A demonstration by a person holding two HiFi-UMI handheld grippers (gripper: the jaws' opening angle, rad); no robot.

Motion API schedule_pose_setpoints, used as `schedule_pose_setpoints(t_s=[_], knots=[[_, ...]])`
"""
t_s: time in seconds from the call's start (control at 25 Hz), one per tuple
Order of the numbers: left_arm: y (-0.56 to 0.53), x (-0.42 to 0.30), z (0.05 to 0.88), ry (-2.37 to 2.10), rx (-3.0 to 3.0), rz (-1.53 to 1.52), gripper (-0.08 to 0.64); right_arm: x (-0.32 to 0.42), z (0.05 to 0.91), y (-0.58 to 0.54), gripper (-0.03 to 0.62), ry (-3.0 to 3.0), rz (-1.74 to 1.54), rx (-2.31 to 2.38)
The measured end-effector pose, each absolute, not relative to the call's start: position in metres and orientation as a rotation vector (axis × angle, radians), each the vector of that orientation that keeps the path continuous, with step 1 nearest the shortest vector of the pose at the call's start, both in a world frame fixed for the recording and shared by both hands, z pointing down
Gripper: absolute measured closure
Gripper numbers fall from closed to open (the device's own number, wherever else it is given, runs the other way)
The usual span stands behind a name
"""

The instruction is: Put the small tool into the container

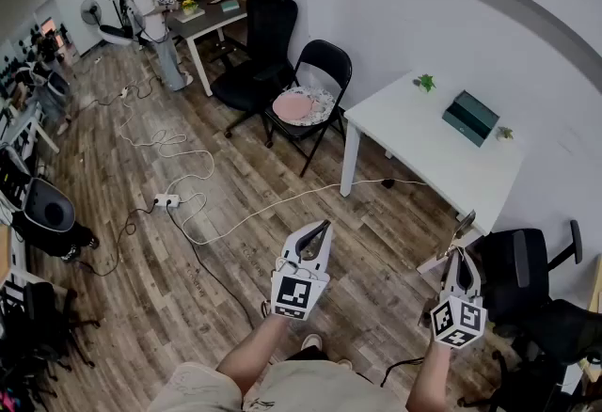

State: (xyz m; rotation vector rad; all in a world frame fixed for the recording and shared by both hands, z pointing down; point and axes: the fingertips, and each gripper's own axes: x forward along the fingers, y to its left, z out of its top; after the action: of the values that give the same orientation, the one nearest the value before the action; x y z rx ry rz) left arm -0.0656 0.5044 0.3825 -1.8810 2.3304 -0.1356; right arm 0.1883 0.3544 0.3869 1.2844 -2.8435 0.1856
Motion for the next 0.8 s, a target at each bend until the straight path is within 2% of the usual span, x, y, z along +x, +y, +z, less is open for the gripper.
schedule_pose_setpoints(t_s=[0.32, 0.8], knots=[[0.565, -0.012, 0.360, 2.386, -1.792, -0.048, 0.554, 0.243, 0.369, 0.408, 0.577, -2.886, 0.152, 1.255], [0.574, 0.063, 0.358, 2.324, -1.830, -0.050, 0.553, 0.307, 0.373, 0.431, 0.577, -2.881, 0.134, 1.299]])
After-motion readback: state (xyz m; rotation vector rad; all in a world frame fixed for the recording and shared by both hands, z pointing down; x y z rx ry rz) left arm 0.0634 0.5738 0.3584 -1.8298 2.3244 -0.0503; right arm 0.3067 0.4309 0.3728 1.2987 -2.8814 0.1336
